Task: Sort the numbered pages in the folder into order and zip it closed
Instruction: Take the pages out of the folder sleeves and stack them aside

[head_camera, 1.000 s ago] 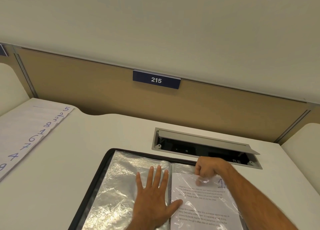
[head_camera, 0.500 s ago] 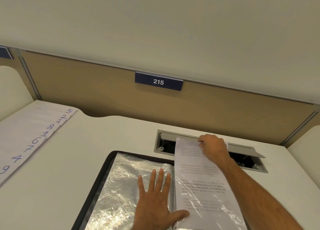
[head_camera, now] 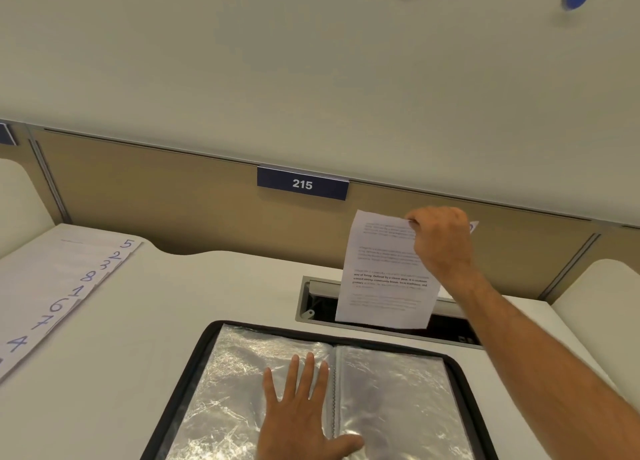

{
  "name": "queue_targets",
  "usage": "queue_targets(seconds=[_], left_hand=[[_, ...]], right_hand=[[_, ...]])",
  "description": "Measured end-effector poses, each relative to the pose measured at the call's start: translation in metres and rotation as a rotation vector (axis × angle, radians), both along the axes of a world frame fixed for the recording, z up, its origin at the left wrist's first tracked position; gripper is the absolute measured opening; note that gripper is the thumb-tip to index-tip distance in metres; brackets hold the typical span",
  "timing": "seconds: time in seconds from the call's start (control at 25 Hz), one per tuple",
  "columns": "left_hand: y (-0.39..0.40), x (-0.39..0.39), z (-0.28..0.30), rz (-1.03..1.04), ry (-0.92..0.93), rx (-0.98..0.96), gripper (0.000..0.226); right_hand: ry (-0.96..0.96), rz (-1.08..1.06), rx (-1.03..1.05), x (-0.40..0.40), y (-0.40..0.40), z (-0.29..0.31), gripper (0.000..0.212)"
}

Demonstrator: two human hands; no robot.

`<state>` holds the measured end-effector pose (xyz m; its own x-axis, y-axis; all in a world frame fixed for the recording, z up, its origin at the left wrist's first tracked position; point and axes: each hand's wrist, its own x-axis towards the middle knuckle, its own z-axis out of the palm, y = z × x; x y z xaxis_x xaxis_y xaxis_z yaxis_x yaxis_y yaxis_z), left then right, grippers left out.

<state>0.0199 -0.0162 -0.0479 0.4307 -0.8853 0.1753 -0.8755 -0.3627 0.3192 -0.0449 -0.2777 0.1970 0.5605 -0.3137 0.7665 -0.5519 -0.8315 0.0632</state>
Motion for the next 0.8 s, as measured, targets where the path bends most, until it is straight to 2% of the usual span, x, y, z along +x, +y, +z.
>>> queue_targets(seconds=[0.16, 0.2, 0.28, 0.4, 0.52, 0.68, 0.8], left_hand=[[0.005, -0.001, 0.024, 0.019, 0.103, 0.144, 0.127], [0.006, -0.001, 0.023, 0.043, 0.098, 0.100, 0.125], [0.012, 0.004, 0.026, 0.061, 0.265, 0.014, 0.114], [0.018, 0.015, 0.041, 0.080, 0.471, -0.305, 0.101], [0.018, 0.028, 0.086, 0.155, 0.647, -0.556, 0.094], [0.024, 0.050, 0.141, 0.195, 0.754, -0.713, 0.077], [0.041, 0.057, 0.158, 0.176, 0.838, -0.788, 0.044]], right_hand=[[0.005, 0.049, -0.041, -0.016, 0.011, 0.020, 0.036], [0.015, 0.059, -0.043, -0.019, 0.015, 0.023, 0.035], [0.029, 0.084, -0.048, -0.025, 0.027, 0.030, 0.037], [0.030, 0.147, -0.029, -0.029, 0.054, 0.042, 0.034], [0.066, 0.176, 0.050, -0.029, 0.081, 0.054, 0.037], [0.088, 0.240, 0.205, -0.026, 0.122, 0.066, 0.043], [0.104, 0.260, 0.317, -0.020, 0.145, 0.074, 0.047]])
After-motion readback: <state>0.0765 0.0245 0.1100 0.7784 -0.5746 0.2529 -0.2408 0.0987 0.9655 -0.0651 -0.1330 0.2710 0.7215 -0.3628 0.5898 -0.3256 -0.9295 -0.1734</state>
